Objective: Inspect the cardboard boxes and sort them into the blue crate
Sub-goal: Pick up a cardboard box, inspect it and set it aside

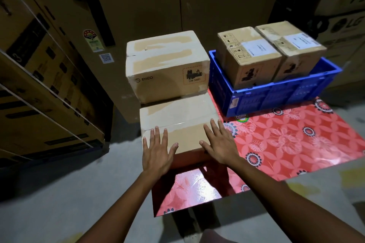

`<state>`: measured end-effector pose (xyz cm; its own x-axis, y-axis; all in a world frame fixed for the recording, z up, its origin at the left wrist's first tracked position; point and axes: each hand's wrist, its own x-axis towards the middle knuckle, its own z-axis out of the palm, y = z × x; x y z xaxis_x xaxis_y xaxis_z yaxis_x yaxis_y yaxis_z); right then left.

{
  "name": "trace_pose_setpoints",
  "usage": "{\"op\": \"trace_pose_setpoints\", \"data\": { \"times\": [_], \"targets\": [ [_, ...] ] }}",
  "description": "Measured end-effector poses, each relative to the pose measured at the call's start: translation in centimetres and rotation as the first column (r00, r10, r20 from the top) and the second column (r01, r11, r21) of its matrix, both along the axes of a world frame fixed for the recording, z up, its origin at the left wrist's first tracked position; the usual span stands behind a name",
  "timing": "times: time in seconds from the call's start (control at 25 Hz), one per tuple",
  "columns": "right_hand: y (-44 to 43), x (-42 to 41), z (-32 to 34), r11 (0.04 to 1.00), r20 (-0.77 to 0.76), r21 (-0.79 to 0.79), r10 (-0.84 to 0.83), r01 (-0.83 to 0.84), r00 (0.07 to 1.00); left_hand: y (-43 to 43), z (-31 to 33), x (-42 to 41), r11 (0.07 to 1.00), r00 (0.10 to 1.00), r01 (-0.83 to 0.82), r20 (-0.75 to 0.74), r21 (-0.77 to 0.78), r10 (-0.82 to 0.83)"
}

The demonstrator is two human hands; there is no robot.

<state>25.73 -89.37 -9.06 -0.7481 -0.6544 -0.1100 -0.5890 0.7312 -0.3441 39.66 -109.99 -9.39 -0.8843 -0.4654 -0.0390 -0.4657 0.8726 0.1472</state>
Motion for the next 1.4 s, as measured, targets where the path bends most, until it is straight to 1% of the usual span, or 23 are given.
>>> {"op": "trace_pose_setpoints", "data": {
  "times": [0.04, 0.12, 0.2, 0.28, 0.36, 0.44, 0.56, 0.68, 0.84, 0.96, 1.04, 1.08, 1.12, 1.16, 1.2, 1.24, 1.28, 1.32, 1.36, 1.4],
  "targets": [
    [0.2, -0.1, 0.3, 0.999, 0.053, -0.048, -0.012, 0.015, 0.999, 0.0, 0.2, -0.2, 0.999, 0.999, 0.031, -0.022, 0.033, -0.03],
    [1.1, 0.0, 1.3, 0.977, 0.161, -0.192, -0.067, 0.098, 0.985, 0.5, 0.9, -1.3, 0.987, 0.989, 0.123, -0.097, 0.1, -0.113],
    [3.0, 0.3, 2.3, 0.924, 0.203, -0.322, -0.147, 0.208, 0.968, 2.1, 2.5, -3.7, 0.962, 0.961, 0.23, -0.192, 0.148, -0.2],
    [6.2, 0.2, 3.5, 0.862, 0.201, -0.406, -0.24, 0.304, 0.95, 5.4, 4.5, -6.9, 0.928, 0.915, 0.338, -0.286, 0.16, -0.284],
    [10.1, -0.1, 5.3, 0.804, 0.189, -0.458, -0.33, 0.38, 0.925, 9.6, 6.6, -10.1, 0.878, 0.839, 0.456, -0.402, 0.148, -0.368],
    [15.1, -0.4, 7.2, 0.723, 0.169, -0.518, -0.437, 0.457, 0.883, 14.9, 8.7, -13.1, 0.797, 0.719, 0.596, -0.51, 0.101, -0.472],
    [23.9, -0.2, 10.1, 0.597, 0.145, -0.593, -0.581, 0.541, 0.801, 24.4, 11.9, -16.8, 0.686, 0.58, 0.725, -0.597, 0.067, -0.554],
    [34.1, 0.9, 11.9, 0.447, 0.159, -0.653, -0.708, 0.612, 0.688, 36.0, 14.8, -18.5, 0.546, 0.452, 0.836, -0.642, 0.062, -0.619],
    [47.8, 3.2, 13.5, 0.247, 0.157, -0.703, -0.861, 0.667, 0.484, 50.8, 16.7, -20.0, 0.332, 0.261, 0.943, -0.656, 0.017, -0.709],
    [56.1, 4.9, 14.2, 0.099, 0.173, -0.727, -0.931, 0.679, 0.321, 59.6, 17.3, -20.6, 0.243, 0.198, 0.97, -0.661, 0.025, -0.724],
    [61.1, 5.6, 13.8, 0.002, 0.207, -0.727, -0.953, 0.687, 0.222, 64.5, 17.3, -21.1, 0.161, 0.171, 0.984, -0.648, 0.075, -0.742],
    [63.2, 5.7, 13.4, -0.056, 0.246, -0.719, -0.953, 0.693, 0.179, 66.6, 17.1, -21.6, 0.125, 0.168, 0.986, -0.638, 0.113, -0.752],
    [65.3, 5.5, 12.9, -0.144, 0.329, -0.708, -0.933, 0.691, 0.143, 68.5, 16.5, -22.4, 0.101, 0.189, 0.979, -0.62, 0.175, -0.762],
    [67.2, 5.1, 12.4, -0.274, 0.464, -0.696, -0.877, 0.663, 0.125, 70.4, 16.2, -23.3, 0.083, 0.238, 0.957, -0.596, 0.277, -0.767],
    [68.9, 4.4, 12.0, -0.432, 0.628, -0.66, -0.767, 0.614, 0.135, 72.1, 15.7, -24.5, 0.066, 0.328, 0.9, -0.57, 0.431, -0.754],
    [70.7, 3.5, 11.8, -0.586, 0.777, -0.58, -0.607, 0.566, 0.167, 74.2, 15.2, -26.0, 0.039, 0.446, 0.789, -0.527, 0.614, -0.723],
    [72.2, 2.5, 11.6, -0.691, 0.866, -0.491, -0.454, 0.53, 0.21, 76.1, 14.6, -27.7, 0.006, 0.584, 0.613, -0.448, 0.79, -0.677],
    [73.7, 1.6, 11.1, -0.747, 0.903, -0.43, -0.361, 0.508, 0.233, 78.1, 13.8, -29.6, -0.035, 0.699, 0.408, -0.336, 0.912, -0.631],
    [75.3, 0.7, 10.3, -0.78, 0.919, -0.393, -0.315, 0.487, 0.237, 80.0, 12.7, -31.6, -0.072, 0.768, 0.232, -0.228, 0.97, -0.598],
    [76.6, -0.2, 9.5, -0.803, 0.928, -0.369, -0.297, 0.468, 0.224, 81.7, 11.5, -33.7, -0.081, 0.796, 0.135, -0.157, 0.987, -0.585]
  ]
}}
